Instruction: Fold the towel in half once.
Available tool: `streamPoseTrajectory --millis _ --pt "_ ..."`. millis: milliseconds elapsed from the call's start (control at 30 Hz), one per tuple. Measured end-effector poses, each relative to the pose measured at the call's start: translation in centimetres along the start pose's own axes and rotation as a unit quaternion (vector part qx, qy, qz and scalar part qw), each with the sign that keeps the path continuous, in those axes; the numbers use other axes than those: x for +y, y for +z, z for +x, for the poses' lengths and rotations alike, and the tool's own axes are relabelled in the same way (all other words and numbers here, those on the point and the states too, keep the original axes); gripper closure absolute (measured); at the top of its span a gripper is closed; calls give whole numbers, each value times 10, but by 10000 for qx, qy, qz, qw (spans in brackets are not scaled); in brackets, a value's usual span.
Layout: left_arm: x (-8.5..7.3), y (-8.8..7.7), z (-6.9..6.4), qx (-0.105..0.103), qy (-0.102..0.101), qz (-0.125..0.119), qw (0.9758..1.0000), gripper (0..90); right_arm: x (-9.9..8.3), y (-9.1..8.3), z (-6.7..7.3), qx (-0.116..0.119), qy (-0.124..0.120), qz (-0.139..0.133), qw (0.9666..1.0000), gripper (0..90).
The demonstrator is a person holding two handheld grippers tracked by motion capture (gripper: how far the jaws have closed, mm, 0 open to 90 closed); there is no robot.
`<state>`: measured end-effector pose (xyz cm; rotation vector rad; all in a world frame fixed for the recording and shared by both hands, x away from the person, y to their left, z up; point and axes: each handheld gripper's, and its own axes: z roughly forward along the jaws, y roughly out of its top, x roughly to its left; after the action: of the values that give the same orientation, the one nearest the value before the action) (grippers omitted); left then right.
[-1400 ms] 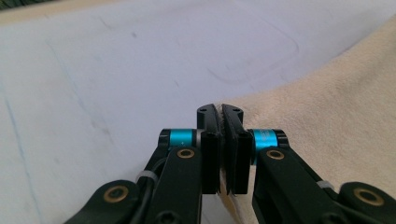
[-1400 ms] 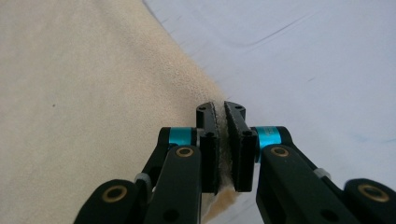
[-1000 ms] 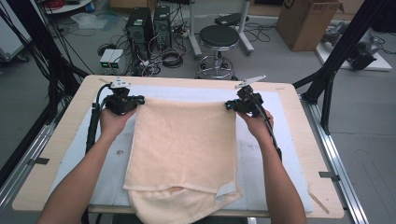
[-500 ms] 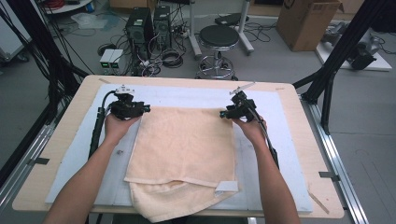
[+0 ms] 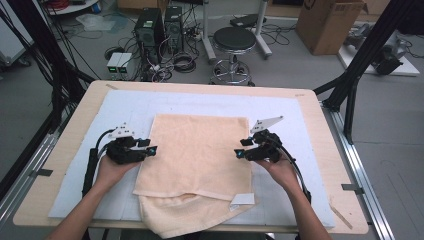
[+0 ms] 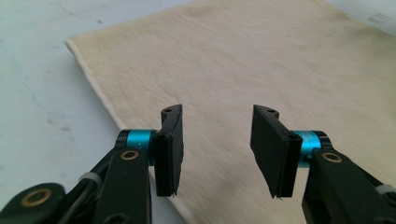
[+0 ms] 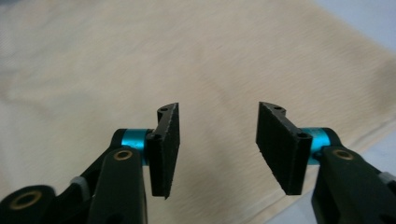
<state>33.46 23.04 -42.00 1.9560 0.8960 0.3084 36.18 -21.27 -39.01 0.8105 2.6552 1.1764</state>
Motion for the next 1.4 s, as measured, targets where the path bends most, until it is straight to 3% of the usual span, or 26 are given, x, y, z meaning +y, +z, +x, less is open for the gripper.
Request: streamPoseTrajectory --millis 67,133,233,333,400,533,567,800,933,1100,1200,1300,1400 --pt "-7 -5 -6 -22 76 40 10000 531 -1 -2 8 53 -107 10 9999 483" --pt "-13 -9 -11 21 193 249 9995 516 -4 -4 17 11 -230 -155 9996 484" --pt "-21 -15 -18 -30 274 228 9994 501 -12 0 23 -27 -278 124 9995 471" --pt "-27 -19 -23 -109 336 294 9989 484 -25 1 24 -45 -286 101 9995 471" --pt "-31 -20 -23 -38 390 368 9986 476 -34 3 23 -102 -246 195 9995 470" --pt "-37 -20 -16 104 51 487 9987 435 -46 5 21 -114 -84 137 9998 464" --pt "-38 -22 -15 57 -18 444 9990 427 -46 3 22 -103 -95 78 9999 464" --pt "-50 -48 -30 -278 -18 13 9996 431 -47 -11 54 475 -556 -318 9968 448" --pt "-62 -60 -50 -504 101 -82 9986 436 -54 -8 72 737 -760 -307 9939 448" --pt "-73 -65 -79 -894 512 52 9947 453 -65 -14 88 943 -937 -372 9904 472" --pt "-76 -62 -93 -1181 801 197 9896 474 -70 -17 93 1048 -1014 -322 9888 483" --pt "-79 -56 -98 -1386 1032 418 9841 508 -77 -20 95 1282 -1098 -225 9854 503" --pt "-81 -51 -100 -1435 1169 588 9810 577 -83 -18 98 1420 -1281 -83 9815 519"
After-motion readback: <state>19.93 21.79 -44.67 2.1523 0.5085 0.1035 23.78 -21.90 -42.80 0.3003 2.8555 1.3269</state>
